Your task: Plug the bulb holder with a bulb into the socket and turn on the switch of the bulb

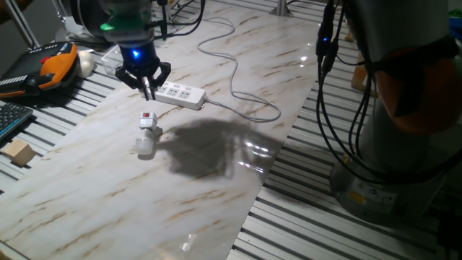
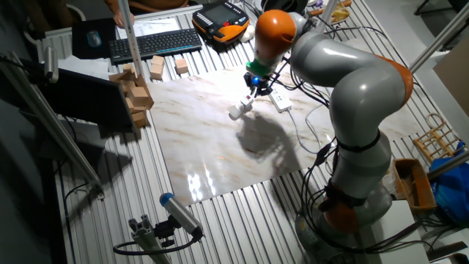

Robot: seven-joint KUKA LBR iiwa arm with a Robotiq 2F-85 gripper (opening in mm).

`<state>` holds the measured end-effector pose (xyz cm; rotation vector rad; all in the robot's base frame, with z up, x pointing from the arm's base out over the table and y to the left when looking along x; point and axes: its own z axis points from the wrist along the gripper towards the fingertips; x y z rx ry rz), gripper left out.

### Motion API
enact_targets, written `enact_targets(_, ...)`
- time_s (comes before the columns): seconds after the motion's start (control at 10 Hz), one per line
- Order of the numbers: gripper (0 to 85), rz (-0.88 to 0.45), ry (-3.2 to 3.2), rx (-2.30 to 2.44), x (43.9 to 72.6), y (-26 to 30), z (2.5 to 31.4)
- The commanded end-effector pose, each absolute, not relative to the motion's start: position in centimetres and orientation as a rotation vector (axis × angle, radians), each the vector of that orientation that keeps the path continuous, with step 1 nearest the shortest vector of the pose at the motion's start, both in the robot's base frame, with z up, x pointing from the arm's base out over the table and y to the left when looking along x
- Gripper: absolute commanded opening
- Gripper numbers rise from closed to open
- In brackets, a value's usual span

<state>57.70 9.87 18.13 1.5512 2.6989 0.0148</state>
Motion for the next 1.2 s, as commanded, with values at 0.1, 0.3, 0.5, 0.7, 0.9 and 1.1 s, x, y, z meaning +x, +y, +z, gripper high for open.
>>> enact_targets(0.1, 51.0, -0.005, 2.222, 2.179, 58.8, 10.9, 17.1)
enact_targets(0.3, 51.0, -0.055, 2.116, 2.230, 60.3, 12.3, 15.4)
enact_targets(0.5, 68.0, -0.053, 2.071, 2.268, 61.6, 12.6, 13.8)
enact_targets(0.7, 68.0, -0.057, 2.022, 2.255, 62.2, 12.6, 12.3)
enact_targets(0.9, 68.0, -0.031, 2.039, 2.243, 62.5, 11.3, 11.0)
enact_targets(1.1, 68.0, -0.001, 2.055, 2.240, 62.6, 10.7, 10.3)
